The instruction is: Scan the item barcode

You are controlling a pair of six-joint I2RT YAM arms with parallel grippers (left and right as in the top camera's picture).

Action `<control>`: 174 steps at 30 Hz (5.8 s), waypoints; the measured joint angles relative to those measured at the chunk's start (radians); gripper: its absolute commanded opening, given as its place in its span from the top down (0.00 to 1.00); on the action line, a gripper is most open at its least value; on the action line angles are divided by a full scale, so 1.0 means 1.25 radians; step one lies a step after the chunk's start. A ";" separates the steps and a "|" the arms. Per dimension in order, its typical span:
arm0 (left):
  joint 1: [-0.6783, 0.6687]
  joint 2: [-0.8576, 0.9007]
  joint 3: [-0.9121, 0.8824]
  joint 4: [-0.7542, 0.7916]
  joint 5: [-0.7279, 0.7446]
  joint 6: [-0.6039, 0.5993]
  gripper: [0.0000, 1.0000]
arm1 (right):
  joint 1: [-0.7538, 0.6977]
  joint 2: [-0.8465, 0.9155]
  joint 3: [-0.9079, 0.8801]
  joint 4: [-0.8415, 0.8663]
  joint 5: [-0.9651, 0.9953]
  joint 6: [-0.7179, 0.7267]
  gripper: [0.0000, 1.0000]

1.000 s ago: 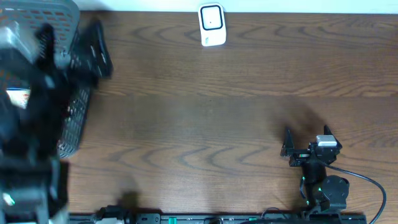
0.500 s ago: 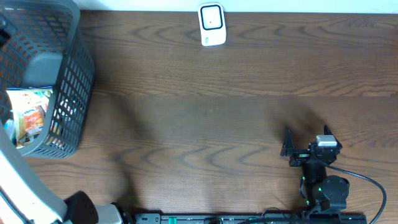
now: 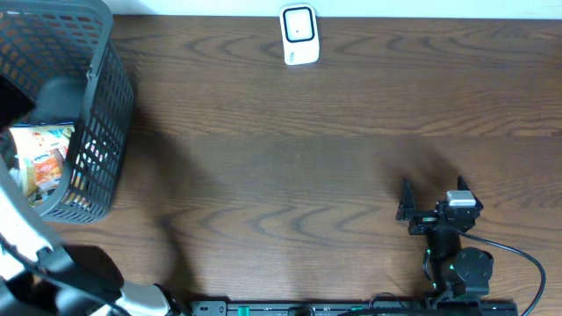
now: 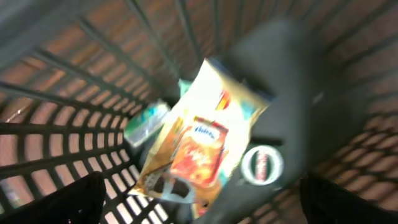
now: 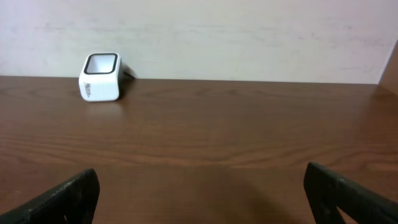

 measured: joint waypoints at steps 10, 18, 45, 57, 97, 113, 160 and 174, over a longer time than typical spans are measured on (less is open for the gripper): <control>0.000 0.173 -0.052 0.056 -0.085 0.096 0.02 | 0.000 0.000 0.000 0.000 0.000 0.000 0.01; 0.000 0.271 -0.052 0.091 -0.053 0.148 0.02 | 0.000 0.000 0.000 0.000 0.000 0.000 0.01; 0.002 0.365 -0.050 0.117 0.046 0.145 0.44 | 0.000 0.000 0.000 0.000 0.000 0.000 0.01; 0.001 0.219 -0.052 0.178 0.074 0.172 0.02 | 0.000 0.000 0.000 0.000 0.000 0.000 0.01; 0.003 0.340 -0.069 0.197 0.127 0.136 0.93 | 0.000 0.000 0.000 0.000 0.000 0.000 0.01; 0.003 -0.123 -0.073 0.409 0.248 -0.091 0.93 | 0.000 0.000 0.000 0.000 0.000 0.000 0.01; -0.012 0.069 -0.078 0.207 -0.205 0.048 0.60 | 0.000 0.000 0.000 0.000 0.000 0.000 0.01; -0.009 0.069 -0.150 0.182 -0.072 0.060 0.02 | 0.000 0.000 0.000 0.000 0.000 0.000 0.01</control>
